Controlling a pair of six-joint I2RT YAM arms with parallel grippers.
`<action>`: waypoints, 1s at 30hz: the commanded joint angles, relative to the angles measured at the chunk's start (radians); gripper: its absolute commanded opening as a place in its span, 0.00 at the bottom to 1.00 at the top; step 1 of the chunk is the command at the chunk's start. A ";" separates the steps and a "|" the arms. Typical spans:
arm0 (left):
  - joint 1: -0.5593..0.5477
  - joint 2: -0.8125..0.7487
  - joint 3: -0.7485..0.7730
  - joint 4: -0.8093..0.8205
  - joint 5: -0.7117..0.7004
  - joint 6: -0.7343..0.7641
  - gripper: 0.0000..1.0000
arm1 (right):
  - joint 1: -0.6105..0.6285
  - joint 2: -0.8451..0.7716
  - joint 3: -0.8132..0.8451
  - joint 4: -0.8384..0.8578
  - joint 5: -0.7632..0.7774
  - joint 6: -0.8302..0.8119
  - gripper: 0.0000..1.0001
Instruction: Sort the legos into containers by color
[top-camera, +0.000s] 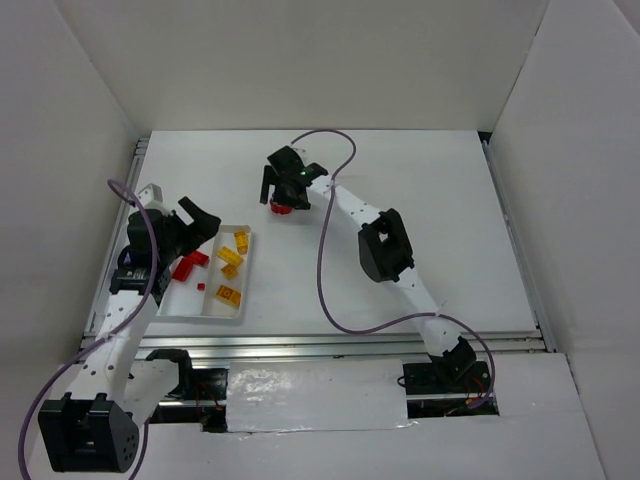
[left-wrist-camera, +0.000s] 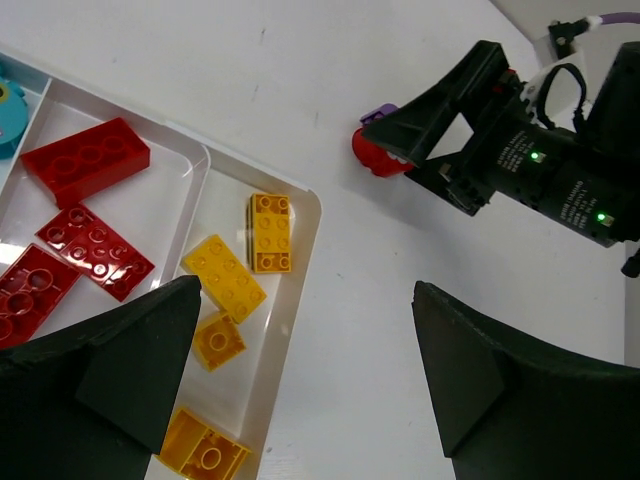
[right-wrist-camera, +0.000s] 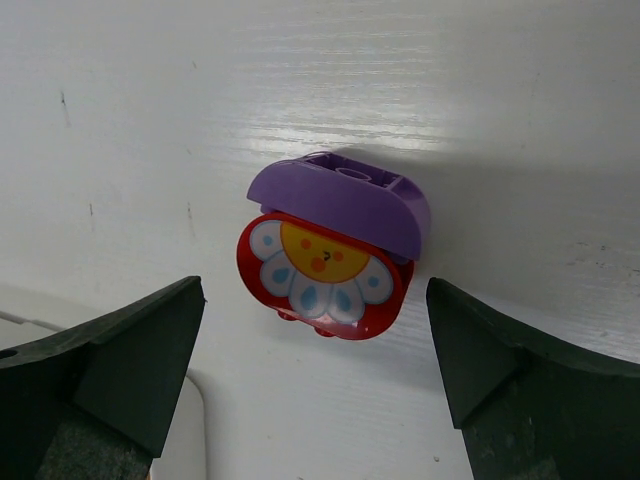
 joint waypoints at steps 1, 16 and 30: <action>-0.004 -0.026 -0.020 0.076 0.065 0.003 0.99 | 0.017 0.025 0.067 0.004 0.051 0.024 0.99; -0.005 -0.055 -0.040 0.128 0.159 -0.019 1.00 | -0.033 0.067 0.116 -0.083 0.022 0.003 0.48; -0.002 -0.047 -0.058 0.156 0.186 -0.023 0.99 | -0.055 -0.292 -0.464 0.165 -0.059 -0.299 1.00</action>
